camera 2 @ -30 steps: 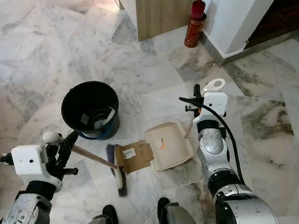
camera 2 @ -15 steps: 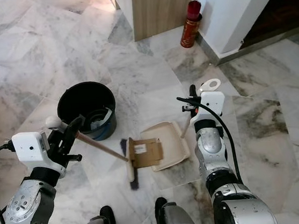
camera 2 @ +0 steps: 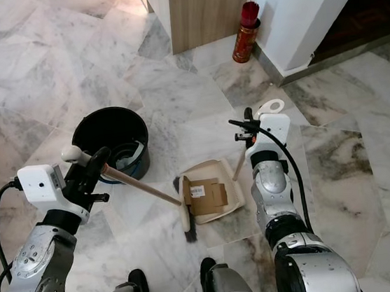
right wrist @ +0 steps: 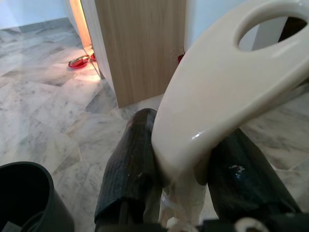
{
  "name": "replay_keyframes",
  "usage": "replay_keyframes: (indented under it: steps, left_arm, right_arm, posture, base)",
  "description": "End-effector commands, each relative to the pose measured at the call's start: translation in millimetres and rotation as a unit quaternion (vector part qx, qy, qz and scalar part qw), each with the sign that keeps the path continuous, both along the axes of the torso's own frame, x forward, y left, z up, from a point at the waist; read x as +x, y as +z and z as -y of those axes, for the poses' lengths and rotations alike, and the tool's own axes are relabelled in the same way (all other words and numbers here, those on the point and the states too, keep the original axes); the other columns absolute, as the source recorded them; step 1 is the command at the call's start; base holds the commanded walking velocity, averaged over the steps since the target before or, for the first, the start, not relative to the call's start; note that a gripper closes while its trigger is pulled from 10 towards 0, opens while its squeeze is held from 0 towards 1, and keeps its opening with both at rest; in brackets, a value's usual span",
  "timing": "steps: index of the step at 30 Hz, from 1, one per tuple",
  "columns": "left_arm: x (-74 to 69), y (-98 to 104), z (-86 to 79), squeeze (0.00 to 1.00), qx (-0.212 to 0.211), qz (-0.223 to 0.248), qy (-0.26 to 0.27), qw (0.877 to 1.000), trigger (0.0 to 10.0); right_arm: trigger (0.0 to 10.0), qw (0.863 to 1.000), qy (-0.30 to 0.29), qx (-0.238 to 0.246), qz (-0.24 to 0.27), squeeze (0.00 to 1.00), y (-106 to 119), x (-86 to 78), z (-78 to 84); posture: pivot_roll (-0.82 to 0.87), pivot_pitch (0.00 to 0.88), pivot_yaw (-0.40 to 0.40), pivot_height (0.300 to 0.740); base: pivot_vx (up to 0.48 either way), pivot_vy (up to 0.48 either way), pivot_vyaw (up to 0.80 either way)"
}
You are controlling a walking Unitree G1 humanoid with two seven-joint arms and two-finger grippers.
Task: Sweep floor
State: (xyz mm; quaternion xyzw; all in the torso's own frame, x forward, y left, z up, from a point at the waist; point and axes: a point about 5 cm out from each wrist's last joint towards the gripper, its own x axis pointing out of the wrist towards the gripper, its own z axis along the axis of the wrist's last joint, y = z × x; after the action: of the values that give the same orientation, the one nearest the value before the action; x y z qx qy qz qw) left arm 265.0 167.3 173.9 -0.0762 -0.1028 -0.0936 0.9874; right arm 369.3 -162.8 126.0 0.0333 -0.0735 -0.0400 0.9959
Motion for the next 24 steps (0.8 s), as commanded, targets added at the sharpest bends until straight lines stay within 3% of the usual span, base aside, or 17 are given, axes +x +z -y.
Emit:
replay_keyframes:
  steps: [1,8,24]
  left_arm:
    - [2.0,2.3,0.0,0.00,-0.012,0.009,-0.012,1.000,10.0]
    - [14.0,15.2,-5.8,0.00,-0.008,0.033,-0.013,0.999,10.0]
    - [24.3,31.5,-13.1,0.00,0.006,0.052,-0.028,0.998,10.0]
  right_arm:
    - [10.0,0.994,0.013,0.049,-0.093,0.00,-39.1,-12.4,-14.1]
    - [10.0,0.991,0.000,0.078,-0.110,0.00,-40.7,-10.7,-13.5]
    - [10.0,0.981,-0.034,0.136,-0.137,0.00,-51.3,-14.9,-10.6]
  posture:
    - [0.22,0.258,-0.067,0.740]
    - [0.22,0.204,-0.052,0.740]
    - [0.25,0.097,0.006,0.740]
  base:
    - [0.000,0.000,0.00]
    - [0.000,0.000,0.00]
    - [0.000,0.000,0.00]
